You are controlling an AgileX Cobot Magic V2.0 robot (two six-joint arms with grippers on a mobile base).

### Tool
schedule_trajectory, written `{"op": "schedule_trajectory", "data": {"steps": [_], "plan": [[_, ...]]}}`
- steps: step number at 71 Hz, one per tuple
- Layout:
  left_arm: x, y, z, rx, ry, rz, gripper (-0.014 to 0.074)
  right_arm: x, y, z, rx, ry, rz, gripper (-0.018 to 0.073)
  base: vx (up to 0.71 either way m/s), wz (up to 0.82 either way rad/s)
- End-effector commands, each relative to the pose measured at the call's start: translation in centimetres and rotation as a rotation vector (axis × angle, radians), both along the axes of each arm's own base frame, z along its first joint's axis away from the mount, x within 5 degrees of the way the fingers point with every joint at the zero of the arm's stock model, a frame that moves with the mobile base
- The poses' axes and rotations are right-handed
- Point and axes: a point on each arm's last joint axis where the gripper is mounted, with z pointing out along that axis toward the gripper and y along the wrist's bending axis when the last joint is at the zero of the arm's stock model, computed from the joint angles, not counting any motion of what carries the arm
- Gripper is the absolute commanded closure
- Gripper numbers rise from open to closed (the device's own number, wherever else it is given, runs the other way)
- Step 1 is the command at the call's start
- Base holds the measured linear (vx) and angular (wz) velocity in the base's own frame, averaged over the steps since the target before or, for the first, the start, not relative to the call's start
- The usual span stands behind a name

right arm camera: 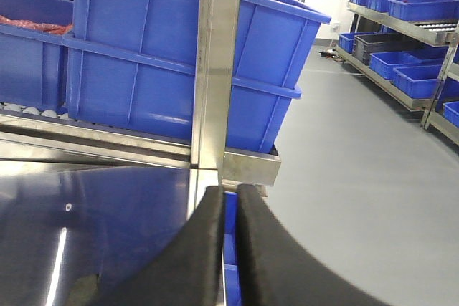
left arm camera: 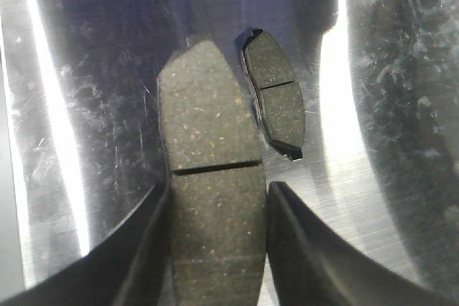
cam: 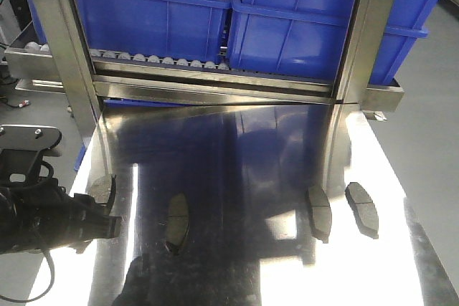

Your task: Move and align brake pads A on conveyor

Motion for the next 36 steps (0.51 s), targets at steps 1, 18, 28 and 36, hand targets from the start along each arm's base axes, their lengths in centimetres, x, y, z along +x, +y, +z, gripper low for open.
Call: {"op": "schedule_trajectory", "data": {"steps": [1, 18, 28, 36], "plan": [[0.28, -0.29, 1.72, -0.058, -0.104, -0.008, 0.0478, 0.11, 0.05, 1.66, -0.025, -0.092, 0.008, 0.0403, 0.0, 0.0], [0.28, -0.29, 1.72, -0.058, -0.104, -0.008, 0.0478, 0.11, 0.01, 1.41, -0.028, -0.064, 0.004, -0.0036, 0.0, 0.0], [0.28, -0.29, 1.72, -0.058, -0.104, -0.008, 0.0478, 0.11, 0.03, 1.38, -0.02, -0.061, 0.005, -0.0166, 0.0, 0.0], [0.28, -0.29, 1.72, -0.058, -0.104, -0.008, 0.0478, 0.18, 0.13, 1.61, 0.006, -0.087, 0.014, -0.0166, 0.0, 0.0]]}}
